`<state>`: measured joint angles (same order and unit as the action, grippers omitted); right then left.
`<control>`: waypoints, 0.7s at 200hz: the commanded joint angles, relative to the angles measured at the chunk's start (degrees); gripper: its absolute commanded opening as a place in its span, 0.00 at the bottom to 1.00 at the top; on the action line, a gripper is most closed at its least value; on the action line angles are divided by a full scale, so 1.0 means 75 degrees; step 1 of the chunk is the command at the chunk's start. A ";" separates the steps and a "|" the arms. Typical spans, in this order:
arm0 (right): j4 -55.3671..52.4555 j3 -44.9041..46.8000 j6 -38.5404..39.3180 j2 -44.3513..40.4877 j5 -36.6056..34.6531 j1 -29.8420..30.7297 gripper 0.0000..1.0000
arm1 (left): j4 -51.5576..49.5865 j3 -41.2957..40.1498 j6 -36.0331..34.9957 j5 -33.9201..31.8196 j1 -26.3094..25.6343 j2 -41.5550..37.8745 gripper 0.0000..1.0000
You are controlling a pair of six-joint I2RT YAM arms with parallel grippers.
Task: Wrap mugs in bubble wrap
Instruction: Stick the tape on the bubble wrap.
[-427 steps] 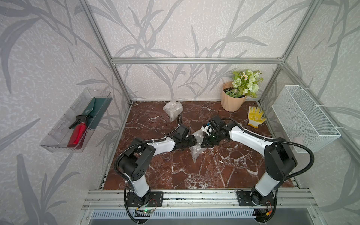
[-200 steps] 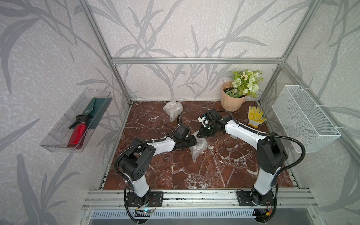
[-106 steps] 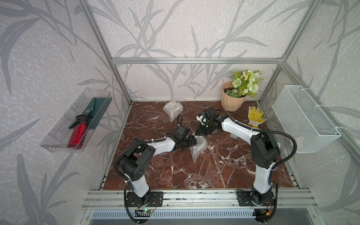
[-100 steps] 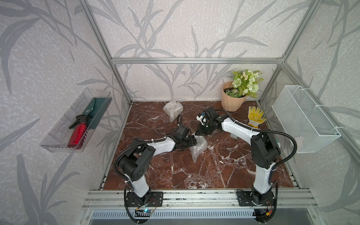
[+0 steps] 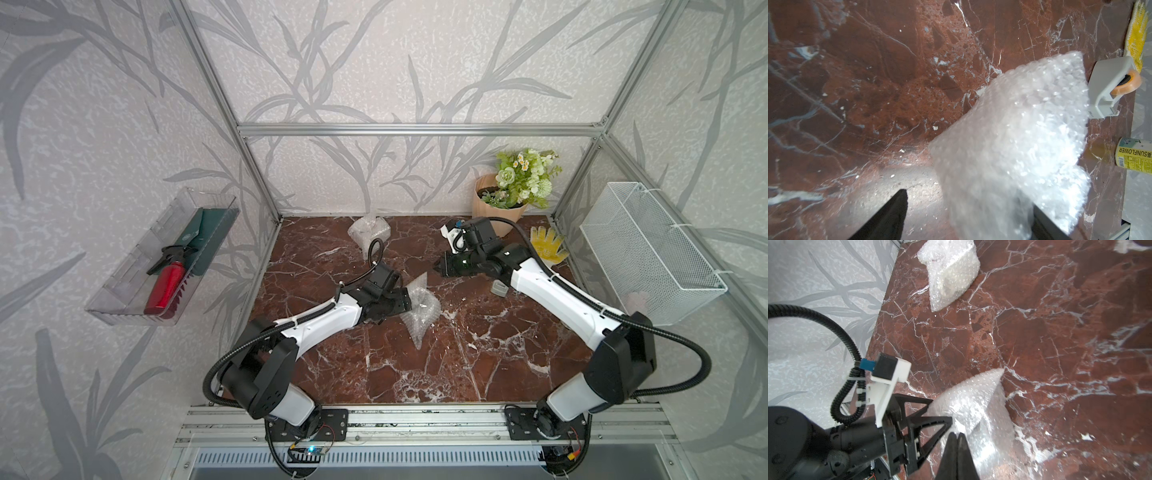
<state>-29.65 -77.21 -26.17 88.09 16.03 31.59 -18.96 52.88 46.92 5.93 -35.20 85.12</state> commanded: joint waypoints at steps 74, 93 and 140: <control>0.1123 0.2867 0.0097 -0.2229 -0.0916 -0.0769 0.21 | -0.0605 -0.0847 -0.0940 -0.0081 -0.0018 -0.2040 0.81; 0.1529 0.2979 0.0122 -0.2160 -0.0221 -0.0767 0.22 | -0.0186 -0.1353 -0.0898 -0.0404 -0.0022 -0.2690 0.81; 0.1563 0.2973 -0.0057 -0.1841 0.0168 -0.0634 0.22 | -0.0652 -0.1539 -0.0958 -0.2235 0.0325 -0.3683 0.96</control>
<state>-18.57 -55.35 -26.33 74.22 16.67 26.50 -21.61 41.52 40.86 -0.25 -34.02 60.40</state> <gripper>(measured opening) 0.225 0.894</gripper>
